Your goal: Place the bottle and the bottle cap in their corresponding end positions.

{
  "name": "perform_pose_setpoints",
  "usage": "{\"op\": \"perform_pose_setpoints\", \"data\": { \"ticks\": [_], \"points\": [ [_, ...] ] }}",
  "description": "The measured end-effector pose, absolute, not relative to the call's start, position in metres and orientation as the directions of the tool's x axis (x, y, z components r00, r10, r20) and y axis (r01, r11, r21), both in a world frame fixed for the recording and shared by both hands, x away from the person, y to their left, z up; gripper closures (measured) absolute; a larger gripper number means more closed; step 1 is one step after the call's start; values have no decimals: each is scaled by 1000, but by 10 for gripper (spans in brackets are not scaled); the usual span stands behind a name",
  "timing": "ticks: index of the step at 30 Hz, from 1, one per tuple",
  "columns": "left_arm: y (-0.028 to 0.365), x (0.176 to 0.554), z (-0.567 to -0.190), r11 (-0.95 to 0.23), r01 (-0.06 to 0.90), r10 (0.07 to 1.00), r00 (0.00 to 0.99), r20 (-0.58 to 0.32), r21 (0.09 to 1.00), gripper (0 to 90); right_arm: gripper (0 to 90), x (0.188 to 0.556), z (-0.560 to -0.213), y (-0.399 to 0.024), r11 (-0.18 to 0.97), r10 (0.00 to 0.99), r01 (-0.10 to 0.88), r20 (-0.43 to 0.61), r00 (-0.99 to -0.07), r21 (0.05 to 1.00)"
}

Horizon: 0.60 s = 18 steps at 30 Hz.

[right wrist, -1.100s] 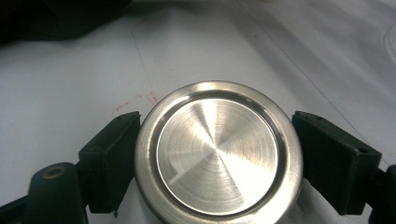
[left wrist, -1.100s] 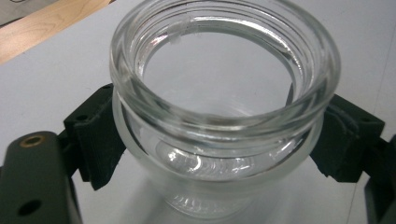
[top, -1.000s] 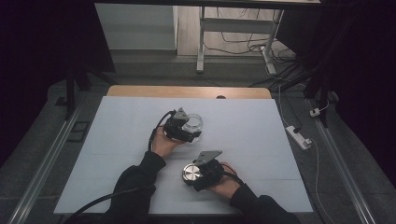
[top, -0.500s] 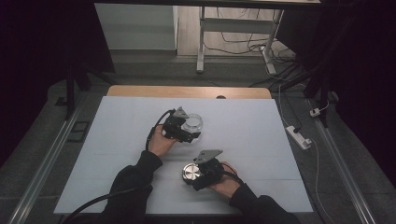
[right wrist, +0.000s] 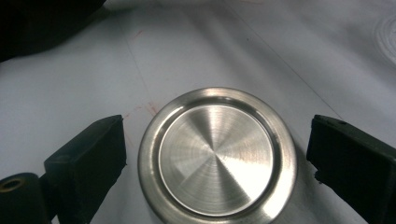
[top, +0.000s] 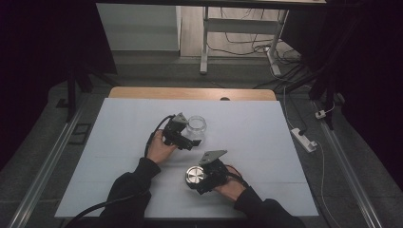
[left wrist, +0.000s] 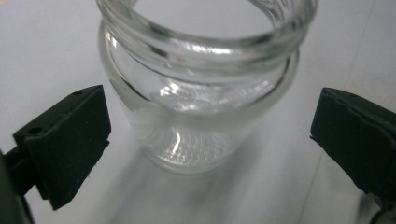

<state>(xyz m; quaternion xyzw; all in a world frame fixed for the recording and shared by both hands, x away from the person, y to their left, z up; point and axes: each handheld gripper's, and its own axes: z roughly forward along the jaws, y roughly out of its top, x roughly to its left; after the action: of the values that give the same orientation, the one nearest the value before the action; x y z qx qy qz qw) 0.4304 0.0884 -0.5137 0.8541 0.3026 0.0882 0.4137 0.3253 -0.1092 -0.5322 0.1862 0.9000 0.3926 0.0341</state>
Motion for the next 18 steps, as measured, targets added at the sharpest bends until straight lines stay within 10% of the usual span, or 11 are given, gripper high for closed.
{"op": "perform_pose_setpoints", "data": {
  "ticks": [18],
  "points": [
    [108,407,-509,-478,461,565,813,-141,748,0,0,323,-520,-115,607,359,298,80,-930,737]
  ]
}}
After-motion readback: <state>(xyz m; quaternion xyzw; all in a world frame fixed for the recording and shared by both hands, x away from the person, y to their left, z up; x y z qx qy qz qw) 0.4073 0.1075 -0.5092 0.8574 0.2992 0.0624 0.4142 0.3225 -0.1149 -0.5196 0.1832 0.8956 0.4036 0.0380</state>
